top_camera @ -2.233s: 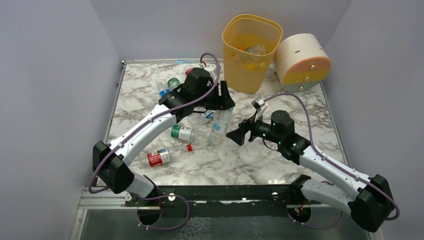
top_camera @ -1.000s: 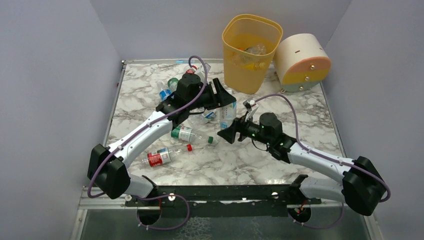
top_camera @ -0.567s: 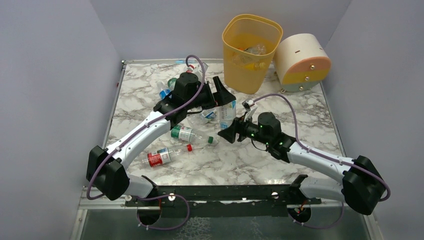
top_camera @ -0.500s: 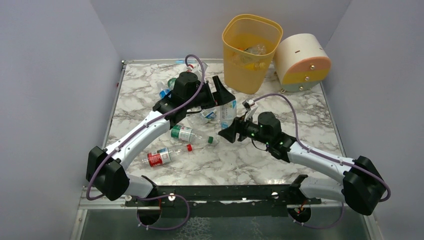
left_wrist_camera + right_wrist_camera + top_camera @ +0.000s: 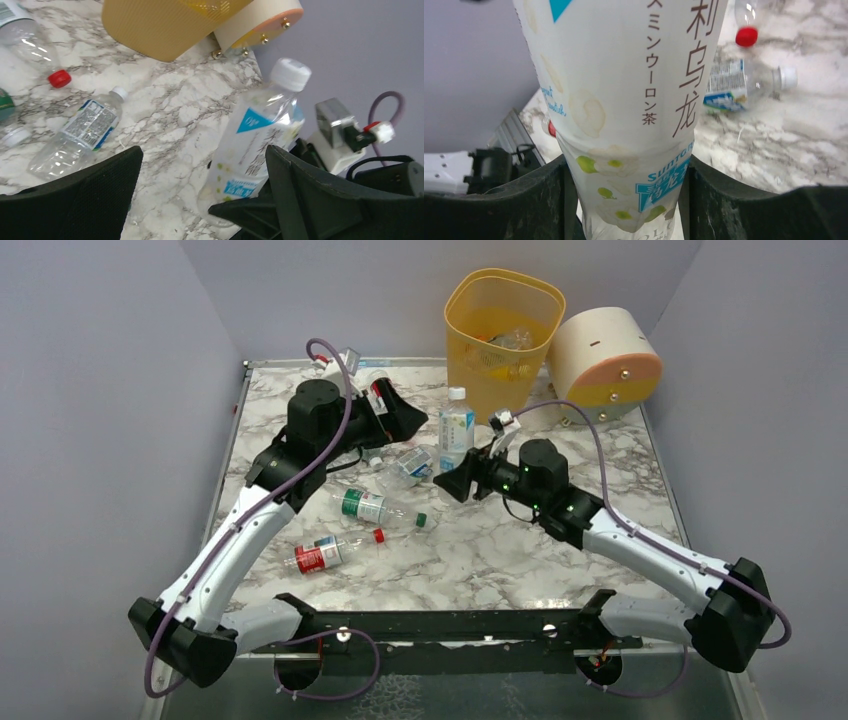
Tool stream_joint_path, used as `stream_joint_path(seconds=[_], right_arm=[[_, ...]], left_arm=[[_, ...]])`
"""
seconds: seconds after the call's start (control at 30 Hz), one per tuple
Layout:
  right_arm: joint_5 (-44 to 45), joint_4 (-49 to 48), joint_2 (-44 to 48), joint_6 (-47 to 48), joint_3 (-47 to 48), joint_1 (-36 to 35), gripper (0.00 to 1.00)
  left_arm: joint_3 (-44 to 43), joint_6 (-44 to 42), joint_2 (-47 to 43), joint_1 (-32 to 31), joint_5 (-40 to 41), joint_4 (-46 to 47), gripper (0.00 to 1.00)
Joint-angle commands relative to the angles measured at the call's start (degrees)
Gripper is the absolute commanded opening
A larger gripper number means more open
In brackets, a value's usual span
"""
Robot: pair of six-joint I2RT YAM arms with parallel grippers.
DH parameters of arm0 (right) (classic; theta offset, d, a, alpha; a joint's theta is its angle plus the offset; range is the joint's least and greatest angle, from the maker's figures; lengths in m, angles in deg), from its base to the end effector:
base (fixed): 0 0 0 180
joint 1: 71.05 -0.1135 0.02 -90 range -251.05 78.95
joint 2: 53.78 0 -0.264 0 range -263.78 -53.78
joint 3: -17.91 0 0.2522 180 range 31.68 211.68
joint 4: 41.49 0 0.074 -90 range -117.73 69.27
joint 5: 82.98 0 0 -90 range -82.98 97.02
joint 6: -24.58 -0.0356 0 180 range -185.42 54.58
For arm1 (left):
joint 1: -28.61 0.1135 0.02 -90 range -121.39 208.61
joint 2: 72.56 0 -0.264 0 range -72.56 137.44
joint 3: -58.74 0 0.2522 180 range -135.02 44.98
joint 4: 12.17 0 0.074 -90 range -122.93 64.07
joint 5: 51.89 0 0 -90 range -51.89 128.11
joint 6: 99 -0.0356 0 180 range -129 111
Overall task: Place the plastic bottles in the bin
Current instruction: Pick up the plastic bottle at the center of the board, then place the plastic bottle in the trash bin.
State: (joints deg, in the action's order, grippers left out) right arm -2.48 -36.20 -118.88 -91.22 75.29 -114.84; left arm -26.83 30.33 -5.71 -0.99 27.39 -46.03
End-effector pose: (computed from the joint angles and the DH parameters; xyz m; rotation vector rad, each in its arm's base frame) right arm 0.1873 0.1877 0.2945 -0.4231 1.8661 0.9968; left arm 0.2230 -0.1343 0.4087 -0.0258 1.9536 -0.9948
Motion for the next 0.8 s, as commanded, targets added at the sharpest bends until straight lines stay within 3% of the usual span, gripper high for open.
stream_joint_path(seconds=[0.0,0.4,0.77], right_arm=[[5.0,5.4,-2.6,4.3,10.2,-0.2,0.61],[7.7,11.7,-20.0,11.9,38.0,2.3,0.62],[-2.4,15.9,-36.2,7.6,65.4,21.0,0.62]], left_arm=[[1.5,-3.6,-5.6,1.4,4.9,-6.3,0.99],[8.7,-3.8,-11.9,1.8,4.5,-8.6,0.99],[14.3,-6.4,-12.7,1.8,1.9,-9.6,0.99]])
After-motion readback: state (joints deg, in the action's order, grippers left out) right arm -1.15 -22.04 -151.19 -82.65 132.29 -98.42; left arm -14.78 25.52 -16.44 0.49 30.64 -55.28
